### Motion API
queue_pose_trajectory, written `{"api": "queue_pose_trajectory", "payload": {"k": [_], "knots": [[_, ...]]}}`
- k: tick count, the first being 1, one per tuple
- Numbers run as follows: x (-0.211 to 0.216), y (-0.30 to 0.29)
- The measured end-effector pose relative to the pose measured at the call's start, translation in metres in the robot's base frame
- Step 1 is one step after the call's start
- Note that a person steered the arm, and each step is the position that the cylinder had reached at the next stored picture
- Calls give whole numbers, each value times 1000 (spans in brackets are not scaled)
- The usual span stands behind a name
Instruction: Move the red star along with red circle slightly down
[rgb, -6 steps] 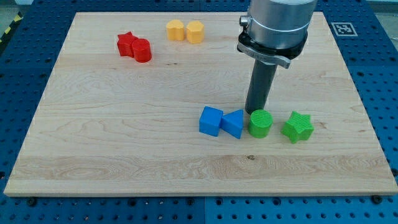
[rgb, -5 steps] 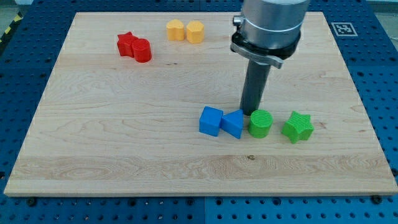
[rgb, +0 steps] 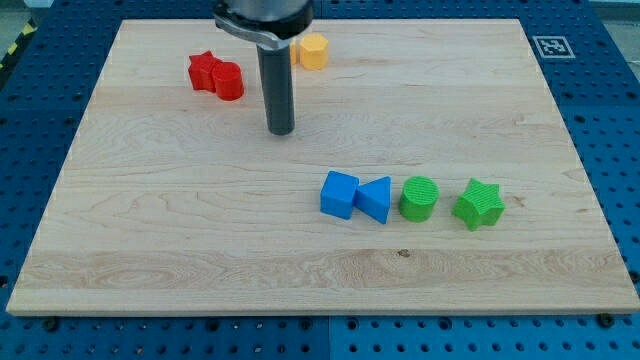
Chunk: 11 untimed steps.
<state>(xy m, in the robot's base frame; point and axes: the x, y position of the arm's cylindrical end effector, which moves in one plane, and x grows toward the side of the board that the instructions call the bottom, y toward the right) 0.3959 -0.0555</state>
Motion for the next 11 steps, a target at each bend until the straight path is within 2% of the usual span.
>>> {"api": "queue_pose_trajectory", "payload": {"k": [2, 3, 4, 5, 6, 11], "knots": [[-69, 5], [-107, -17], [-127, -65], [-129, -128], [-129, -158], [-106, -86]]}}
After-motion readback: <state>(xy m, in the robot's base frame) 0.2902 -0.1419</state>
